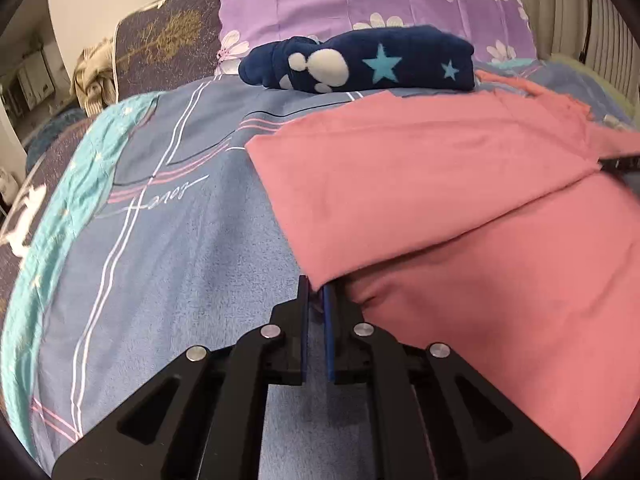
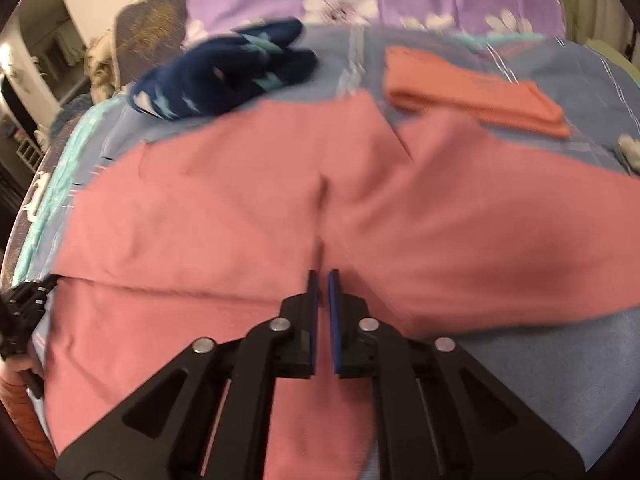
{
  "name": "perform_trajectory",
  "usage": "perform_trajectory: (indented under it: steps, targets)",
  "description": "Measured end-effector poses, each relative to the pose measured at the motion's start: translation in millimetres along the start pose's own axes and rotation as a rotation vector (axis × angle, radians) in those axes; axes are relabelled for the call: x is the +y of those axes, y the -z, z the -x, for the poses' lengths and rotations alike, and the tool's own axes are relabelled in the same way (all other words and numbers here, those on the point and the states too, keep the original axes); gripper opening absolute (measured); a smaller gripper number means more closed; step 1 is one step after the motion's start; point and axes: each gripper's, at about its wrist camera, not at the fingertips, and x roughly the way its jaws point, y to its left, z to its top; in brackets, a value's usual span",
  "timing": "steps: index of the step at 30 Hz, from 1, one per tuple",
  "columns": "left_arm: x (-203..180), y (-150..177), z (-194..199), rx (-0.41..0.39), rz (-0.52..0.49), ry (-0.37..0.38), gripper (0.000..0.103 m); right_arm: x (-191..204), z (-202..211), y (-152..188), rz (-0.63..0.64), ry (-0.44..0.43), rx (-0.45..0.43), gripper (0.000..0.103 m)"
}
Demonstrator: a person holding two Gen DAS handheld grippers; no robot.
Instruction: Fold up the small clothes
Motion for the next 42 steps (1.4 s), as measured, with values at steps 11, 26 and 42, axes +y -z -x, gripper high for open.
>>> perform_trajectory:
  steps: [11, 26, 42]
  targets:
    - [-4, -37, 10, -0.062, 0.148, 0.26, 0.009, 41, 10, -13, 0.075, -0.139, -0.057, 0.024]
    - [-24, -29, -38, 0.01, 0.133, 0.17, 0.013, -11, 51, 5, -0.031, -0.06, -0.165, 0.028]
    - [-107, -57, -58, 0.015, -0.033, 0.158, 0.054, -301, 183, 38, -0.847, 0.031, -0.444, 0.044]
